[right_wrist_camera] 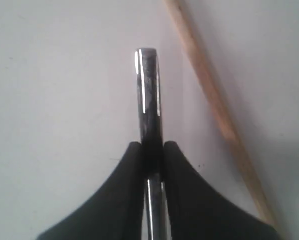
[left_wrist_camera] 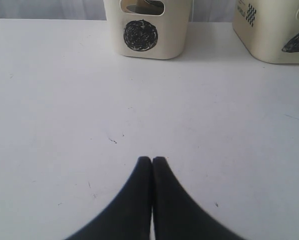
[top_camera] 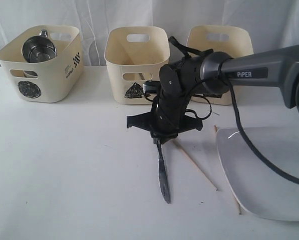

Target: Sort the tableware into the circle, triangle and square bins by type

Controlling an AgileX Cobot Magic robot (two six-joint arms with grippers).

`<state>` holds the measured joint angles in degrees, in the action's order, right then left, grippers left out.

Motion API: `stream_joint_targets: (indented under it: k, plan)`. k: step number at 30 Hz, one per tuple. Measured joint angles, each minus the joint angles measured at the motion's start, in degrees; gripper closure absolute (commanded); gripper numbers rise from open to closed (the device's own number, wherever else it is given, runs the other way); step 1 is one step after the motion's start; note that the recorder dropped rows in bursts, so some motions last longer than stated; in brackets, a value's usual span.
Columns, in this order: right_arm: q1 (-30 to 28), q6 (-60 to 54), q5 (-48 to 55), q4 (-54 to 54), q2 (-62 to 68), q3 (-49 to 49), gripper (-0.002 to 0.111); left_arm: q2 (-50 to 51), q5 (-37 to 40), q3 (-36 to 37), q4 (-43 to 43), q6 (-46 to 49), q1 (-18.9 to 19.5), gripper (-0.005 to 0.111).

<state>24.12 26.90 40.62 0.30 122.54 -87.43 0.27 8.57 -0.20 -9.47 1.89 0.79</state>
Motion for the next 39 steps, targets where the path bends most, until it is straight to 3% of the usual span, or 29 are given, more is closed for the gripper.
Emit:
stream_joint_targets:
  k: [15, 24, 32, 39]
  plan:
    - [0.0, -2.5, -0.2, 0.2, -3.3, 0.5, 0.107, 0.0, 0.0, 0.0, 0.0, 0.0, 0.0, 0.107]
    - [2.7, -7.8, -0.8, 0.4, -3.1, 0.7, 0.070, 0.0, 0.0, 0.0, 0.0, 0.0, 0.0, 0.107]
    - [3.2, -8.1, -5.0, 0.4, -2.6, 0.6, 0.070, 0.0, 0.0, 0.0, 0.0, 0.0, 0.0, 0.107]
    - [3.5, -8.1, -1.5, 0.4, 1.8, -2.8, 0.070, 0.0, 0.0, 0.0, 0.0, 0.0, 0.0, 0.107]
